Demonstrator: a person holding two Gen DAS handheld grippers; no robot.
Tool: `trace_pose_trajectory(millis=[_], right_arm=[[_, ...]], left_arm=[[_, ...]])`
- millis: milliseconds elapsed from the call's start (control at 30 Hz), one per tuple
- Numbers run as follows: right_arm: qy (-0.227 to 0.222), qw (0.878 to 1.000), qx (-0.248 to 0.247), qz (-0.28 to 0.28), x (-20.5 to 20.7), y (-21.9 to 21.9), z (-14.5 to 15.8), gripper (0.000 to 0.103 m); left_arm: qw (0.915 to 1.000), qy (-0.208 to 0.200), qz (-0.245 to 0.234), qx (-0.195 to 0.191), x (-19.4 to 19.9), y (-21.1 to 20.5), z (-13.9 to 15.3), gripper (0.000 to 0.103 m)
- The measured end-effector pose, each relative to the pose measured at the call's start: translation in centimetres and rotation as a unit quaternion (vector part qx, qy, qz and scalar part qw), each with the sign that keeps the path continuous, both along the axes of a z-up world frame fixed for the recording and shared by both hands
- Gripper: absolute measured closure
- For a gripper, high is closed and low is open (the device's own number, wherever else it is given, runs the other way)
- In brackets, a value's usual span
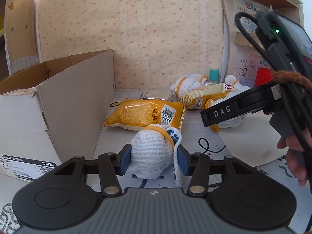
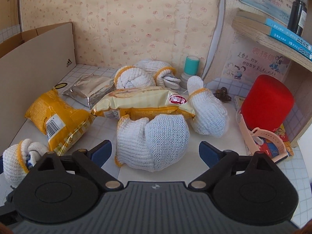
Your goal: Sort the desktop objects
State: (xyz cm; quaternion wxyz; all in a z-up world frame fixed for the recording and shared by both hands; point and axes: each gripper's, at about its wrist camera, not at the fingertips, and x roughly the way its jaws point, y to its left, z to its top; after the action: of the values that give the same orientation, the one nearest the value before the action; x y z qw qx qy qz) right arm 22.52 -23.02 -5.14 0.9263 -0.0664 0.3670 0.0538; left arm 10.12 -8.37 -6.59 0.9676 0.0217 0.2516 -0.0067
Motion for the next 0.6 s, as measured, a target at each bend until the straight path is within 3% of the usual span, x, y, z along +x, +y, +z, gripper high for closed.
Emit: trace_pose_trajectory(millis=[33, 100, 200, 600], right_arm=[[0.002, 1.0, -0.001, 0.0, 0.3, 0.1, -0.3, 0.01], [0.001, 1.0, 0.02, 0.005, 0.6, 0.0, -0.6, 0.037], [-0.004, 0.999, 0.032, 0.001, 0.2, -0.1, 0.0, 0.044], [-0.041, 0.999, 0.021, 0.028, -6.0, 0.0, 3.4, 0.045]], left_arm=[[1.0, 0.0, 0.0, 0.0, 0.0, 0.0, 0.0, 0.052], [1.0, 0.0, 0.0, 0.001, 0.0, 0.0, 0.0, 0.053], [1.0, -0.002, 0.0, -0.005, -0.1, 0.2, 0.0, 0.056], [0.9999, -0.007, 0.001, -0.016, -0.6, 0.3, 0.8, 0.063]])
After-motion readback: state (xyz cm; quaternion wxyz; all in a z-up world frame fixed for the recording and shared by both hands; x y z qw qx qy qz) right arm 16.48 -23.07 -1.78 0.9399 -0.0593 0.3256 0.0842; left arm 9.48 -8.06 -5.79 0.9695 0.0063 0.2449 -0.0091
